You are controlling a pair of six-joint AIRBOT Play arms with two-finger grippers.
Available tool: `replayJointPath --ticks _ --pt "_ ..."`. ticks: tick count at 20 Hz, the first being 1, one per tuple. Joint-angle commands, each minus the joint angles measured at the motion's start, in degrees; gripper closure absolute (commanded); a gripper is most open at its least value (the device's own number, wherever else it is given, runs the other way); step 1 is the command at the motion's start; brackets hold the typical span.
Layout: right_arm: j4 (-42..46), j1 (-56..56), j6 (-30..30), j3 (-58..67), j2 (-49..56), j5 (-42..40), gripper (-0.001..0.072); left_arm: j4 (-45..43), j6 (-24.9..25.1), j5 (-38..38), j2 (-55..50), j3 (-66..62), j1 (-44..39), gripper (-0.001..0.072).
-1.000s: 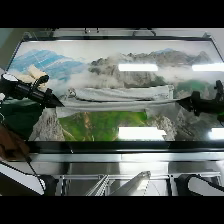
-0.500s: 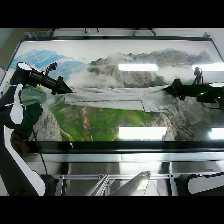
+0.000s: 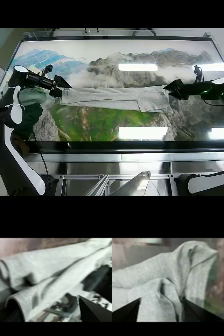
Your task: Fold the shirts.
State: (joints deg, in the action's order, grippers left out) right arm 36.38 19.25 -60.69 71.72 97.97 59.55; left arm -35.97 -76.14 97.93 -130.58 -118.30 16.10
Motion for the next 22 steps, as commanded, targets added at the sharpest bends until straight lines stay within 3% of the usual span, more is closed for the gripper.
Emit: replayJointPath --ticks 1,5,6,7,8,9,10,11,12,13,14,16,19,22 --pt "10.5 1.7 -4.9 2.1 -0.8 1.3 0.0057 7.0 -1.9 2.0 2.5 0.9 2.9 -0.0006" --pt "9.8 -0.2 -6.8 2.1 4.3 4.6 0.0029 7.3 -1.9 0.0 5.5 4.7 4.4 0.0" --pt "9.9 -1.4 -6.6 2.1 5.4 5.1 0.003 7.6 -2.0 1.1 5.5 4.3 4.4 0.0038" --pt "9.9 -2.5 -6.6 2.1 6.1 5.3 0.0029 7.6 -2.1 2.1 5.5 3.7 3.8 0.0136" --pt "9.8 -3.7 -6.6 2.1 6.5 5.2 0.003 7.6 -2.0 2.9 5.5 2.9 3.1 0.0326" --pt "9.4 -4.8 -6.6 2.1 6.7 4.8 0.003 7.5 -1.8 3.1 5.5 2.2 2.3 0.0673" --pt "8.4 -5.7 -5.7 2.1 6.7 4.3 0.0034 7.5 -1.4 2.2 5.5 1.5 1.3 0.0708" --pt "7.0 -6.4 -4.7 2.1 6.7 4.0 0.0136 7.5 -1.3 1.4 5.5 1.1 0.1 0.0708" --pt "5.2 -6.8 -3.1 2.1 6.7 3.7 0.0299 7.5 -0.2 0.4 5.5 1.0 -1.5 0.0709" --pt "3.7 -7.0 -2.1 2.1 6.7 3.3 0.0362 7.0 0.6 -0.6 5.5 1.0 -3.3 0.0709" --pt "2.5 -7.1 -2.1 2.1 6.7 2.8 0.0381 5.9 1.2 -1.7 5.5 1.0 -5.7 0.0709" --pt "2.1 -7.0 -2.1 2.1 6.7 2.9 0.0697 2.5 1.2 -4.6 5.5 1.0 -11.4 0.0709" --pt "2.0 -6.8 -2.1 2.2 6.1 4.0 0.0694 -5.8 0.9 -11.0 5.1 1.0 -21.1 0.0709" --pt "1.9 -6.4 -2.1 2.5 2.8 5.5 0.0695 -16.9 -3.7 -17.2 4.3 1.0 -29.1 0.0707"
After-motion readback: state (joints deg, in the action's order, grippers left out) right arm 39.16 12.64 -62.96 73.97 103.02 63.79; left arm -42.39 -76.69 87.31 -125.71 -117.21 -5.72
